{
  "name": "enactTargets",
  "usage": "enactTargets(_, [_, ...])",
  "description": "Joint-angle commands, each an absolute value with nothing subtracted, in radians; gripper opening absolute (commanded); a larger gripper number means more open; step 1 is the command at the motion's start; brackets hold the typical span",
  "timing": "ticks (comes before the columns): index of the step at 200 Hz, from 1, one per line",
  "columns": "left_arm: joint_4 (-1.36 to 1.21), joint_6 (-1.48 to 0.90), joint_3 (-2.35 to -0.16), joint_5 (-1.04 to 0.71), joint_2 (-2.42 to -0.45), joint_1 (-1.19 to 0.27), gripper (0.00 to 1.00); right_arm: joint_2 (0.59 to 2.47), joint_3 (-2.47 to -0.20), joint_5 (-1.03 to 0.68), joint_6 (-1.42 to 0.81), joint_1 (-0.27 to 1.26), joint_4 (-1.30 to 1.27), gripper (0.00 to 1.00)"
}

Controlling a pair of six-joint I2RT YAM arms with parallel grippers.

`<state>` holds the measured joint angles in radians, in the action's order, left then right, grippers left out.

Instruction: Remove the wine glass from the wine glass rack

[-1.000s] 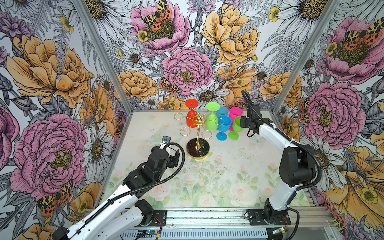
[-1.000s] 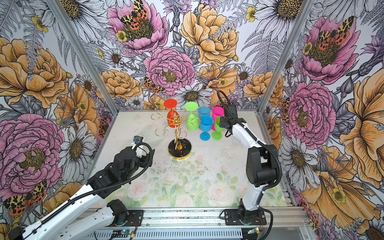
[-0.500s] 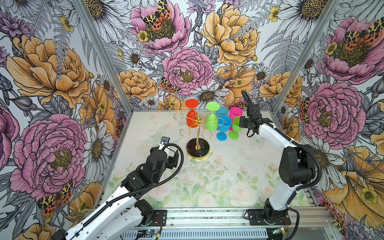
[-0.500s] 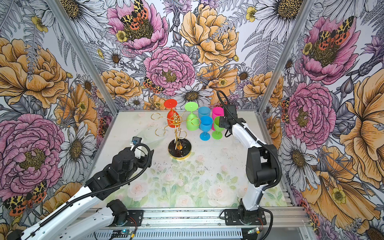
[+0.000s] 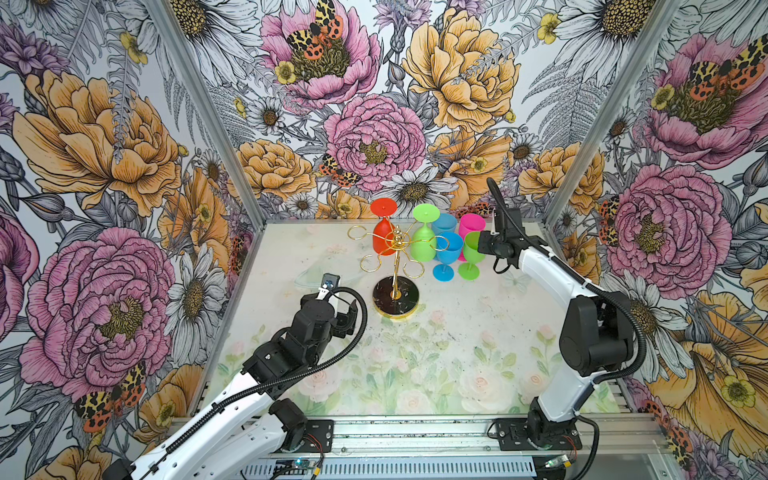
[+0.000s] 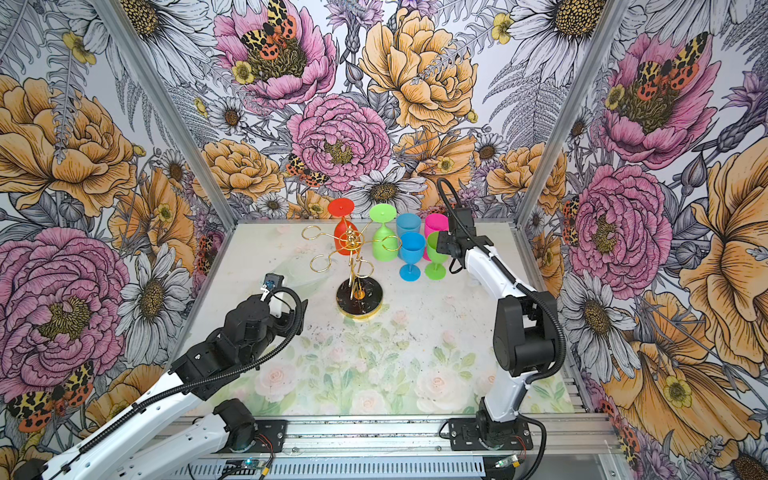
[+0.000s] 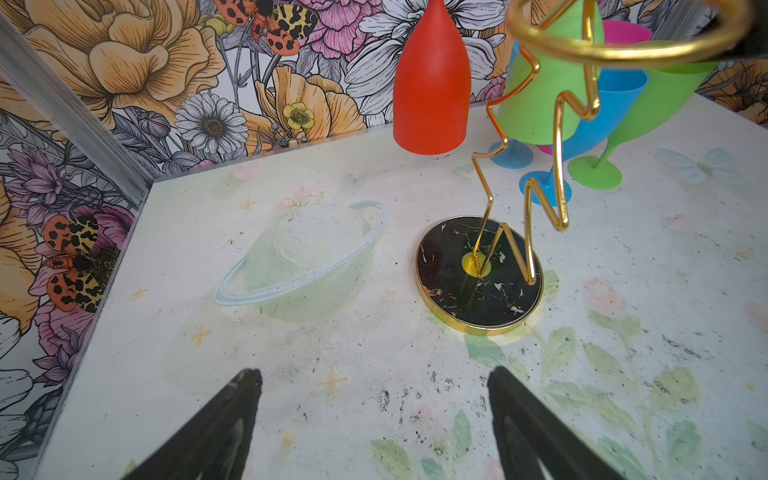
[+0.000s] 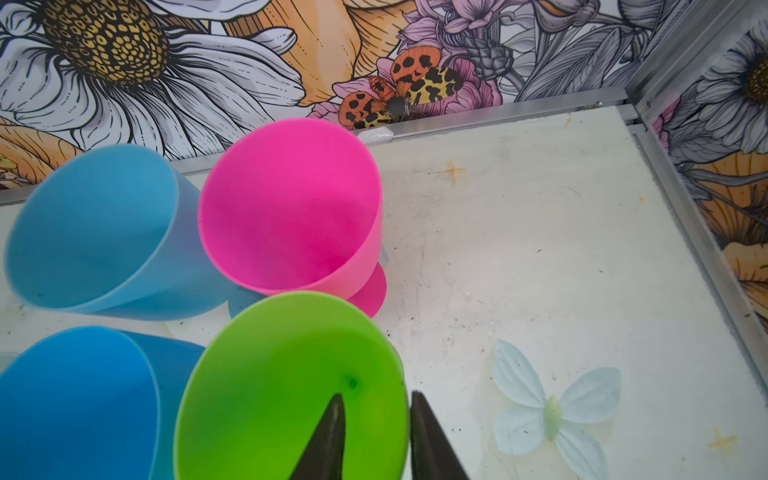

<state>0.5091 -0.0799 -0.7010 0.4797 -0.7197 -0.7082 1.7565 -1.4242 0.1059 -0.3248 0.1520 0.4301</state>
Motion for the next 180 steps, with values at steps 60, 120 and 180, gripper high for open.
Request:
enactTargets(60, [0.513,-0.078,-0.69,0.475,-0.704,-0.698,0.87,1.659,-1.493,0.085,-0.337,0.16,0.502,0.45])
enactTargets(120, [0.513,-0.078,-0.691,0.469,-0.707,-0.696,0.88,1.624,-1.592,-0.148,-0.345,0.16,0.55,0.57])
enactTargets(180, [0.512,-0.078,-0.692,0.459,-0.703,-0.695,0.88,1.643,-1.693,-0.419,-0.41,0.167,0.557,0.6])
